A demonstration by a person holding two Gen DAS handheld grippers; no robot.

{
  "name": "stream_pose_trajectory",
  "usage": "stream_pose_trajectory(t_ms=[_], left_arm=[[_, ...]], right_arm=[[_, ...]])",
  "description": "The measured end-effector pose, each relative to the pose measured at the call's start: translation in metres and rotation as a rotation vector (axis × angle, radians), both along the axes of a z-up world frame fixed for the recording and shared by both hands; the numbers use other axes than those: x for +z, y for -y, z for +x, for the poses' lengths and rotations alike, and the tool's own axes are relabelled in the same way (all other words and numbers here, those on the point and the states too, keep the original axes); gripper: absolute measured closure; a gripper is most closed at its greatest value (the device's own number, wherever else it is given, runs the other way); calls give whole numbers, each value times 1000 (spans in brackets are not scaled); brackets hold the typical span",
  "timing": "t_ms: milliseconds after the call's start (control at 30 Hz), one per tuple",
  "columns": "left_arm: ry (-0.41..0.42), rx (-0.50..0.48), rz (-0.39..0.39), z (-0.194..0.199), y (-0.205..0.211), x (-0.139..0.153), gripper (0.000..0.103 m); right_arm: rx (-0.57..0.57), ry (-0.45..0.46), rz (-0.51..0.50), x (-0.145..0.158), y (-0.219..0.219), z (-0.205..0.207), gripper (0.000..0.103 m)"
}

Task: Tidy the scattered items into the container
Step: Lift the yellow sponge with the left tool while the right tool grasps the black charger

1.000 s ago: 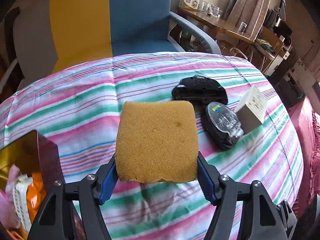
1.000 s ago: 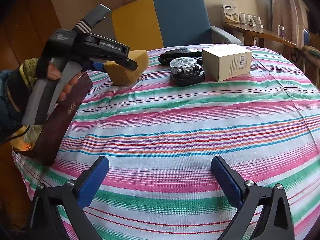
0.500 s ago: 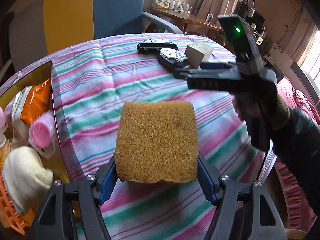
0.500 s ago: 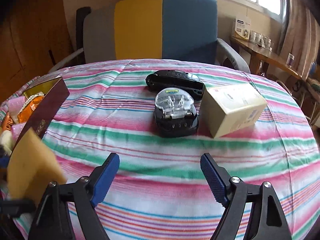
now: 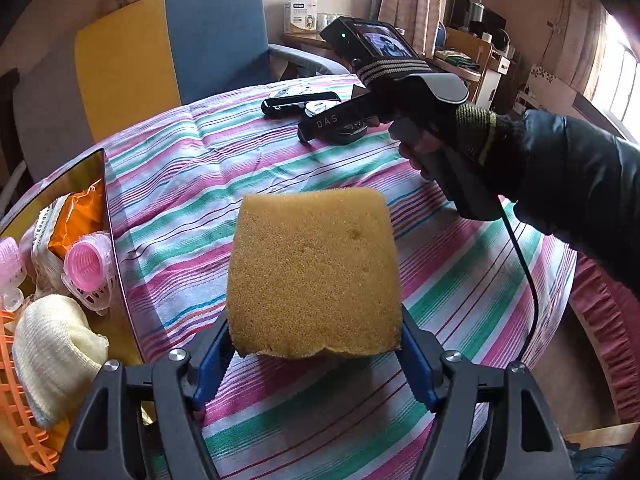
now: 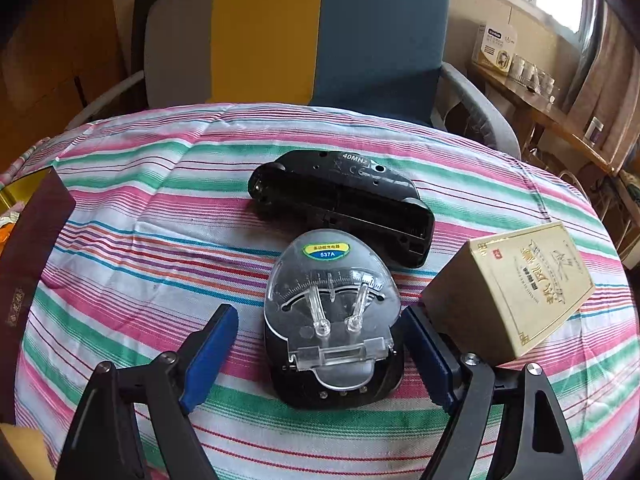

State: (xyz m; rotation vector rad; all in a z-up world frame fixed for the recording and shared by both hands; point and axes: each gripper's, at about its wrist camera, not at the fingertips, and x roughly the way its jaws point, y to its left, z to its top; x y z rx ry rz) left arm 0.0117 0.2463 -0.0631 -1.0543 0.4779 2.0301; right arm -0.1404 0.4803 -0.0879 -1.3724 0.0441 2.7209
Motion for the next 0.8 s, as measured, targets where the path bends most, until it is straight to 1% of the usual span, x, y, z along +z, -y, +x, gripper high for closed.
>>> stream_pose_trajectory(t_ms=[67,133,300,433,533,567,600,667,800], left_arm=[[-21,-12,-17,4,-2,-2,28],[-34,-20,-26,8,-3,-5,28],[-57,-29,-46,16,-2,-7,28],[-72,-36,-70,22,-1,-9,27],[-74,-32,-72,26,1,-9,22],[-45,-33,-62,27,3,-10,22],[18,-26,-45,24,5,-13,21],[95,-1,-14,21,12,-16,20],[118,18,71,23,26,-3,20]], right_arm=[[3,2,3,1,3,3,25],[23,2,7,4,7,9,40],[55,17,0,4,21,38,40],[68,26,-35,4,30,74,40],[80,28,-44,4,39,105,40],[77,27,-52,4,42,116,40],[73,25,-64,4,44,127,40],[68,19,-69,5,49,149,39],[47,10,-85,7,57,188,39]])
